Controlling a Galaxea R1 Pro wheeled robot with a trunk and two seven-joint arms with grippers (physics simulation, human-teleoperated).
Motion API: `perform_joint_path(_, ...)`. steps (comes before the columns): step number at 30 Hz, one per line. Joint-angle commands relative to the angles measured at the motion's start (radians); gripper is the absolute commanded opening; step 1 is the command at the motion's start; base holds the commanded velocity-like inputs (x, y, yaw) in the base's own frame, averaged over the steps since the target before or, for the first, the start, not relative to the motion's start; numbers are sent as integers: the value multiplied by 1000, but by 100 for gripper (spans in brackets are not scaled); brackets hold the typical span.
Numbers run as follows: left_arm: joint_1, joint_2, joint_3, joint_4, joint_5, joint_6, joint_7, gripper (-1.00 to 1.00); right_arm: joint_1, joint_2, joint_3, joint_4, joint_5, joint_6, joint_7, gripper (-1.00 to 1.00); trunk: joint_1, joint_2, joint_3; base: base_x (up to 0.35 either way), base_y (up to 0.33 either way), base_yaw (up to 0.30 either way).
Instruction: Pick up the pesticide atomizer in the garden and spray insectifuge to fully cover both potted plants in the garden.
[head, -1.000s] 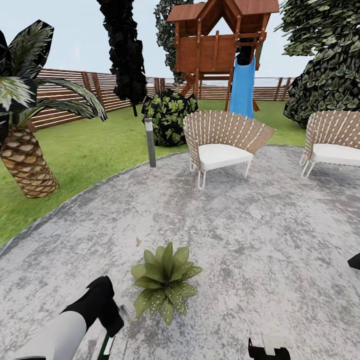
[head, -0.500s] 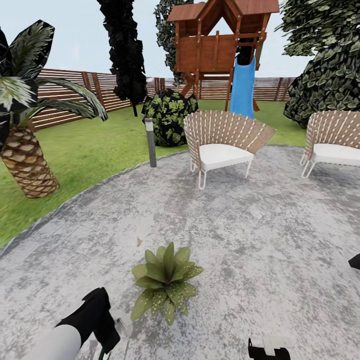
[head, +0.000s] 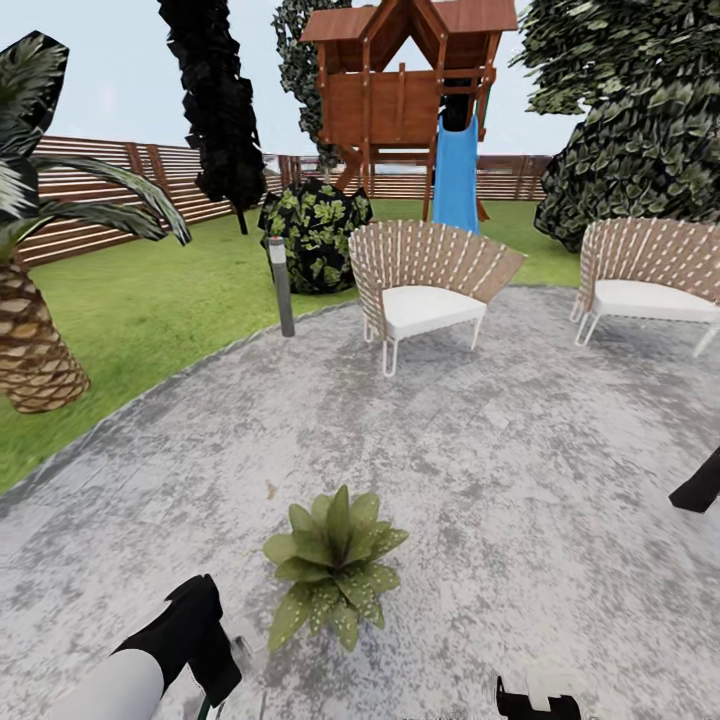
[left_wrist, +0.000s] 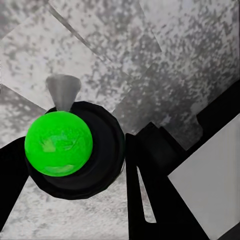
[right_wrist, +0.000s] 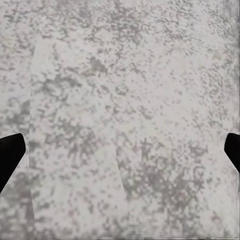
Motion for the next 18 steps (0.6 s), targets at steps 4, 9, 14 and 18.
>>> perform_joint_path(4, 0, 1, 11, -2, -5, 8, -7, -100, -1, 1, -7, 2, 10, -3, -3, 100, 0, 0, -1, 0, 1, -260)
perform_joint_path(9, 0, 3, 14, -2, -8, 8, -5, -100, -1, 2, -7, 2, 10, -3, -3, 100, 0, 0, -1, -82, 81, -37)
perform_joint_path(14, 0, 3, 15, -2, -3, 8, -7, -100, -1, 2, -7, 1, 9, -3, -3, 100, 0, 0, -1, -28, 324, -29)
perform_joint_path(18, 0, 1, 15, -3, -3, 8, -6, -100, -1, 2, -7, 2, 9, -3, -3, 100, 0, 0, 0, -1, 336, -253)
